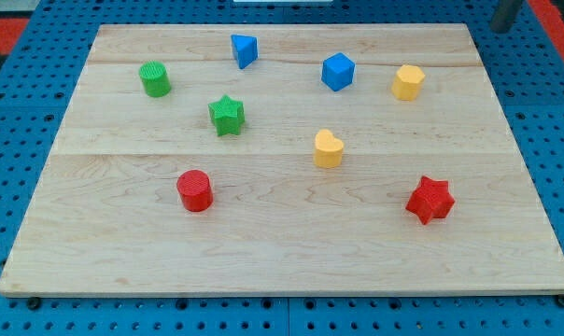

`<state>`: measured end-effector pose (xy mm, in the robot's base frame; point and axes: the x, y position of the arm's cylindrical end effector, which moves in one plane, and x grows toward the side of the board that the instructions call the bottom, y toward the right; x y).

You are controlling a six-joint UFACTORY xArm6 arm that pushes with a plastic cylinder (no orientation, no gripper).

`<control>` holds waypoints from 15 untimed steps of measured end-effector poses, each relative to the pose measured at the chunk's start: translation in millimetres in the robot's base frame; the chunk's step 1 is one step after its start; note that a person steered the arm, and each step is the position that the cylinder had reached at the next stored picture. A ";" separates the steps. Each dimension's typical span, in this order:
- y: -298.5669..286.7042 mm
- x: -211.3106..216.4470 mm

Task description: Move the yellow hexagon towards the yellow heart

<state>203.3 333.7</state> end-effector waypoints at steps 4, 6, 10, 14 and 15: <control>-107.7 84.8; -215.9 126.7; -193.0 89.2; -155.8 125.5; -185.3 128.1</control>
<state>331.3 148.4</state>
